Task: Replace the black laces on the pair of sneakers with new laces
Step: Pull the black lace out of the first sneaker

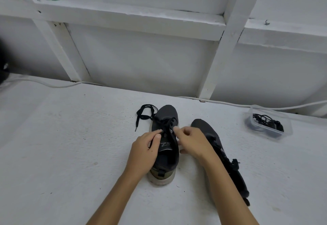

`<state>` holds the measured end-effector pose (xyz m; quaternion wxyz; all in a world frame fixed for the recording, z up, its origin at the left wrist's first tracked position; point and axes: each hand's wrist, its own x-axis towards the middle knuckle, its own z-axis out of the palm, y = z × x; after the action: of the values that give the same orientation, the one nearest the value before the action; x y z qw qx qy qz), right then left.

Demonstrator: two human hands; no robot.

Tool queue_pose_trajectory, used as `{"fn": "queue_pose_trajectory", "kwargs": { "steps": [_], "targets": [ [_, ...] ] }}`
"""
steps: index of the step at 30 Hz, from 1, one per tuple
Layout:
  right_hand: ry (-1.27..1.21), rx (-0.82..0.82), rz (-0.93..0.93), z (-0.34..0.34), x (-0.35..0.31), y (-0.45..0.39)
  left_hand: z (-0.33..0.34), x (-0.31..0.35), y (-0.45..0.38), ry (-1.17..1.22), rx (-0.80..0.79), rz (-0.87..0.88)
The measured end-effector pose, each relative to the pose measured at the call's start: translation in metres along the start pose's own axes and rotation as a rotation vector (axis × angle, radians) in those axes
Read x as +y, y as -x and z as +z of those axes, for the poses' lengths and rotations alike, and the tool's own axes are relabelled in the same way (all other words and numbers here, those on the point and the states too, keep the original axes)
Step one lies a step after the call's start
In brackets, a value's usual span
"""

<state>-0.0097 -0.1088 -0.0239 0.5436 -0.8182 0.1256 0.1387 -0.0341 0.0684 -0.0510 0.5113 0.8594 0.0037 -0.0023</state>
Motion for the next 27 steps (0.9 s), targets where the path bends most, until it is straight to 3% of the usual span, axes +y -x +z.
{"fn": "queue_pose_trajectory", "kwargs": {
  "steps": [5, 9, 11, 14, 16, 18, 22, 23, 27],
  "targets": [
    [0.108, 0.044, -0.179, 0.005, 0.007, -0.004, 0.000, 0.003, 0.001, -0.002, 0.006, 0.007],
    [-0.286, 0.307, -0.044, -0.005, -0.007, -0.011, -0.001, 0.001, 0.002, 0.013, -0.007, -0.016],
    [-0.261, 0.242, -0.005, -0.010, -0.012, -0.008, 0.000, 0.001, 0.001, 0.004, -0.002, -0.020],
    [-0.118, -0.012, 0.066, -0.001, -0.008, 0.001, 0.000, 0.002, 0.001, 0.006, 0.011, -0.018],
    [-0.036, -0.010, 0.003, 0.006, -0.001, -0.001, 0.000, 0.001, 0.000, -0.007, 0.014, -0.016],
    [-0.051, 0.081, -0.063, 0.008, 0.001, -0.007, 0.000, 0.001, 0.001, 0.003, 0.012, -0.021],
    [-0.425, 0.445, -0.029, -0.014, -0.011, -0.014, -0.001, 0.001, 0.001, 0.000, -0.004, -0.017],
    [-0.414, 0.415, -0.015, -0.018, -0.013, -0.013, -0.001, 0.001, 0.001, -0.003, -0.004, -0.017],
    [-0.014, 0.015, 0.030, -0.003, -0.007, 0.001, 0.000, 0.001, -0.001, -0.020, 0.007, -0.011]
  ]
}}
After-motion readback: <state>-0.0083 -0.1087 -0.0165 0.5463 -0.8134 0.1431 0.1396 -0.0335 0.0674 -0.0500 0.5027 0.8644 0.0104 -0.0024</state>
